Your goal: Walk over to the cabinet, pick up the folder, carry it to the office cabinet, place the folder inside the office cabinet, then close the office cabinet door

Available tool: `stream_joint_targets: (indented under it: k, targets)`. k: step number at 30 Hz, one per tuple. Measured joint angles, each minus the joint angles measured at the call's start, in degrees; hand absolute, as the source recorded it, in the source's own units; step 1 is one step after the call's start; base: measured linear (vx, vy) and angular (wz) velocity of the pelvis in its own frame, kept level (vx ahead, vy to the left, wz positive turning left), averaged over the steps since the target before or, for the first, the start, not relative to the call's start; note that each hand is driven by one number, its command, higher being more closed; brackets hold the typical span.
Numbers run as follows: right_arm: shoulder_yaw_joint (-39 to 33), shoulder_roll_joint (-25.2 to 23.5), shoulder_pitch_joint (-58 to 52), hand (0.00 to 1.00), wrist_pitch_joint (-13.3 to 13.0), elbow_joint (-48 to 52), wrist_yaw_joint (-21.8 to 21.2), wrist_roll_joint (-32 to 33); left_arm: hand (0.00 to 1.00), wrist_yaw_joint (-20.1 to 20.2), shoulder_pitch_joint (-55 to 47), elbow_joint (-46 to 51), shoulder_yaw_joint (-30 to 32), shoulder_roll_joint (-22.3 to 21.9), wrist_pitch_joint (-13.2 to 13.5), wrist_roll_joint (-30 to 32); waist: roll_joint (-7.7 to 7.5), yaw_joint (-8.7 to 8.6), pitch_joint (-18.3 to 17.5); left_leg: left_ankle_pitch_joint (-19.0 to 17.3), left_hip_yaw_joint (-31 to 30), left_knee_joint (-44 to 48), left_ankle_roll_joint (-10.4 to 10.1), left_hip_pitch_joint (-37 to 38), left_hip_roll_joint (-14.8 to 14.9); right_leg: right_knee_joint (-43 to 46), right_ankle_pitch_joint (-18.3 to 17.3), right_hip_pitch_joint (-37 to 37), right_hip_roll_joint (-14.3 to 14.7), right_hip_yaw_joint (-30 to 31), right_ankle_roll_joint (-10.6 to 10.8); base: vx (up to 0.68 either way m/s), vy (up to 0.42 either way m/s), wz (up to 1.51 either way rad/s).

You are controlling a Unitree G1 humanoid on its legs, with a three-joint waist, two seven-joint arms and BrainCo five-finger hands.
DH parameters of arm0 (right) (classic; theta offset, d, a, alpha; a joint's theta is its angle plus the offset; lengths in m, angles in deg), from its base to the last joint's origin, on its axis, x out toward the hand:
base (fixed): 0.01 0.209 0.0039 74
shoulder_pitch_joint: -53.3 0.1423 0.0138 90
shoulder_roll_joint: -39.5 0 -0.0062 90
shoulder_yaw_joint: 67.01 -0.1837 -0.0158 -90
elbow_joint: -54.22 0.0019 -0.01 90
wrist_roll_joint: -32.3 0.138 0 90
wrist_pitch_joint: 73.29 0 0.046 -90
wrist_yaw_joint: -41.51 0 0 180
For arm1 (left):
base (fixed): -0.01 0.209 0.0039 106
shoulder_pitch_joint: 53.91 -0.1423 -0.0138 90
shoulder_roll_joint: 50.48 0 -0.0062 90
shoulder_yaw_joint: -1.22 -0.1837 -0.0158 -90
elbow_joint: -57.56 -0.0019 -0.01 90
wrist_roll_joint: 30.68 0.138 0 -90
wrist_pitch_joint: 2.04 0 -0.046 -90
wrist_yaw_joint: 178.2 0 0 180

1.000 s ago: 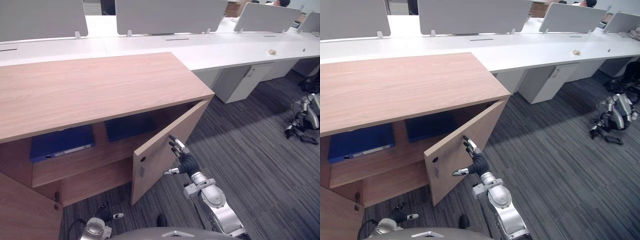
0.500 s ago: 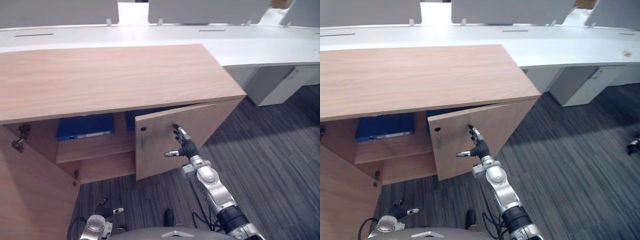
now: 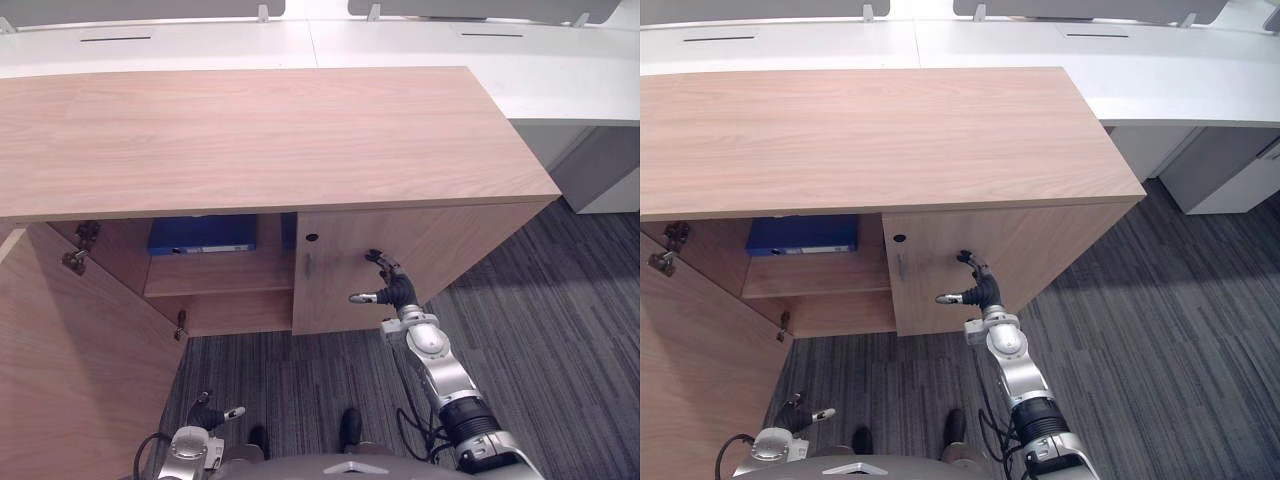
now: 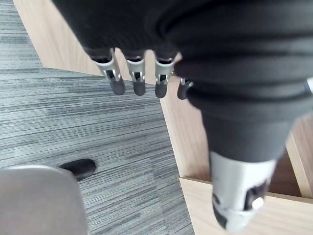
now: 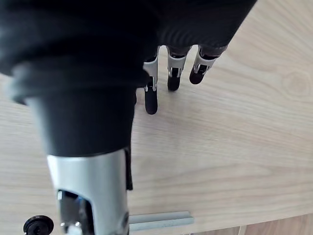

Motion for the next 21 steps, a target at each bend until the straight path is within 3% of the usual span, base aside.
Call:
stream_joint_targets:
  k: [7, 21]
  targets:
    - [-3.8, -3.2, -8.6, 0.00, 0.1, -3.0, 0.0, -4.1, 0.00, 0.0, -0.4, 0.0, 0.2, -0.1, 0.0, 0.0, -0.06, -0.71, 0.0, 0.7, 0.2, -0.9, -0.2, 0.6, 0.0, 0.0, -0.1, 0.0, 0.0, 0.4, 0.0, -0.05, -0.019, -0.02]
    - [-8.9, -5.7, -13.8, 0.00, 2.4, -27.0, 0.5, -11.1, 0.00, 0.0, -1.2, -0.1, 0.2, -1.1, 0.0, -0.1, -0.54, -1.33, -0.7, 1.7, 3.0, -5.1, -0.3, 5.4, 0.1, 0.0, -0.6, 1.9, 0.4, 3.0, 0.5, -0.02, -0.006, -0.09]
